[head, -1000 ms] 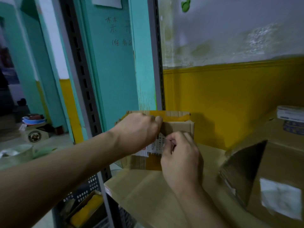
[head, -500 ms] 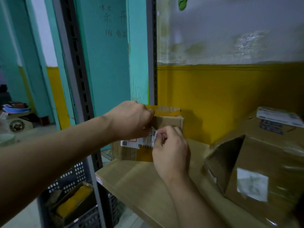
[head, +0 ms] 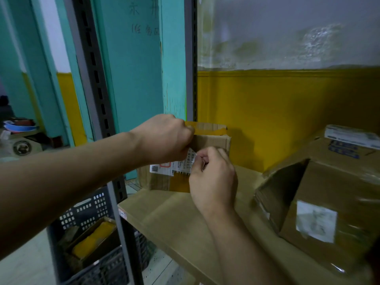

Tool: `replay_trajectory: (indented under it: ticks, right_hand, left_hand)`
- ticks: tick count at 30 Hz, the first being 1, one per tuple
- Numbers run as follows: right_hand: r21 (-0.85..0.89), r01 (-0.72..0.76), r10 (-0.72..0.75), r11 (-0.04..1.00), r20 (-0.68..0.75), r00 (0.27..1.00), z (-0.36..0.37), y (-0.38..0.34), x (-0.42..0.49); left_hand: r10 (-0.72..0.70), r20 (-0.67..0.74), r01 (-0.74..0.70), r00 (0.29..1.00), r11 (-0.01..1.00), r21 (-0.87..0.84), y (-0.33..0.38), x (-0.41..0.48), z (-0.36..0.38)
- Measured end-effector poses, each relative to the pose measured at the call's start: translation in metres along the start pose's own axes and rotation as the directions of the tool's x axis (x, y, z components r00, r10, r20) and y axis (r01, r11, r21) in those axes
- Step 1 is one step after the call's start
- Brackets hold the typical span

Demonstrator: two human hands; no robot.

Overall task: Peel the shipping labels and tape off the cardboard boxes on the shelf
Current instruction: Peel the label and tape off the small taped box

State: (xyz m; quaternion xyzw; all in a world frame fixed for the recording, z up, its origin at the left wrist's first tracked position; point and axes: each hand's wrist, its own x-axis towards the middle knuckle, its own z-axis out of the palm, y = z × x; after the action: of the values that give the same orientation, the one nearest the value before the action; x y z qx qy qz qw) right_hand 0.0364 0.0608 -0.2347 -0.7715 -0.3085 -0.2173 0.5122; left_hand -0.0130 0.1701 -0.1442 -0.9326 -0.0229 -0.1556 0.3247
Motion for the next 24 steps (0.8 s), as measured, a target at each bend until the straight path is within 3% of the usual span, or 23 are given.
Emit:
replay_trajectory:
  ticks: [16,24]
  right_hand:
    - [-0.02,0.007,-0.008,1.0,-0.059,0.998,0.004,0.004,-0.002]
    - [0.004,0.008,-0.008,1.0,-0.088,0.996,0.007,0.006,-0.001]
  left_hand:
    - [-0.031,-0.165,0.016,0.986,0.996,-0.092,0.004,-0.011,0.02]
    - [-0.061,-0.131,0.046,0.989,0.992,-0.116,0.003,-0.012,0.022]
